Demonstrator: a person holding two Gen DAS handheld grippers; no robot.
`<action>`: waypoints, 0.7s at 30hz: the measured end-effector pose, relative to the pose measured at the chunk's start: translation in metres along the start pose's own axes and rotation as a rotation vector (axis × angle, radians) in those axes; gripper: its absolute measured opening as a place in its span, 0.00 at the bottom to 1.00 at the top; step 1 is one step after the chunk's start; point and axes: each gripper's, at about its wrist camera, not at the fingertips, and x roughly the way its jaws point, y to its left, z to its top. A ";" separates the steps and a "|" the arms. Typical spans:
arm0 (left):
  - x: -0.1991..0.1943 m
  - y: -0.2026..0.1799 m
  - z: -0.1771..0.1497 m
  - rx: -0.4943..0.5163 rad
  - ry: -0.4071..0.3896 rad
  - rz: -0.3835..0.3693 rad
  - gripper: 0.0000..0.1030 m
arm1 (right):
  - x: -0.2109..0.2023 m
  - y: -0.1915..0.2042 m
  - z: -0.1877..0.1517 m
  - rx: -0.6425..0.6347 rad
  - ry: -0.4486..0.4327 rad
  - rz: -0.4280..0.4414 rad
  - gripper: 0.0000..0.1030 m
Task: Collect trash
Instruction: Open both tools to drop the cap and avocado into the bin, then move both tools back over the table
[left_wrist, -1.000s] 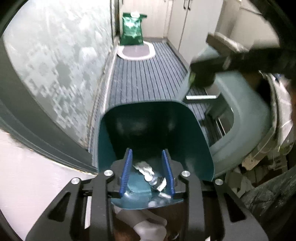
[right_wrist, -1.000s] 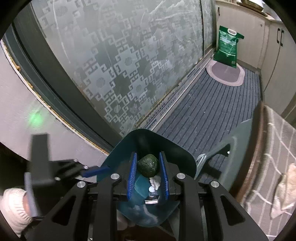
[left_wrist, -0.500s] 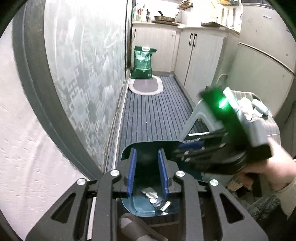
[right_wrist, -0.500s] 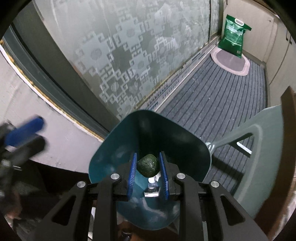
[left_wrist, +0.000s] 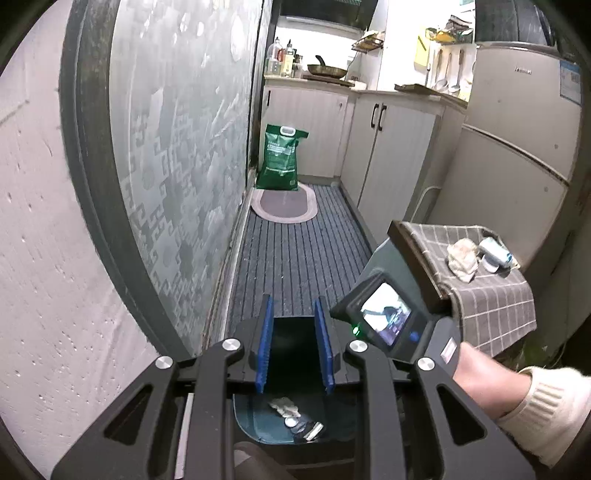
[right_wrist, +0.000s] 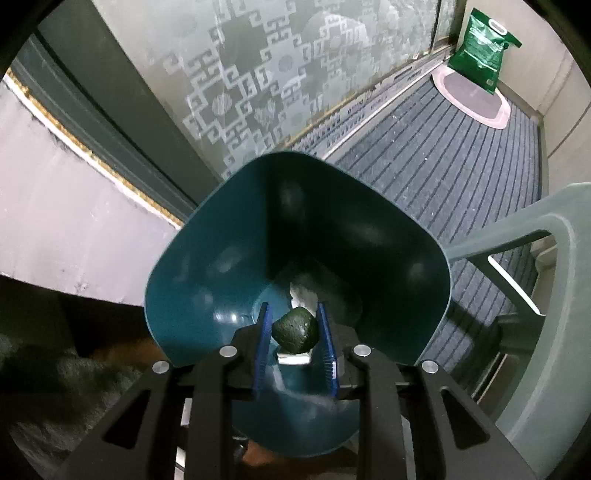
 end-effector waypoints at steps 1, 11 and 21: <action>-0.001 0.000 0.001 -0.002 -0.005 -0.002 0.24 | 0.001 0.001 -0.001 -0.002 0.003 0.000 0.25; -0.012 -0.008 0.011 -0.016 -0.046 -0.020 0.25 | -0.014 0.002 -0.002 0.000 -0.035 0.023 0.25; -0.030 -0.023 0.030 -0.030 -0.131 -0.051 0.34 | -0.085 0.000 -0.001 0.004 -0.214 0.082 0.25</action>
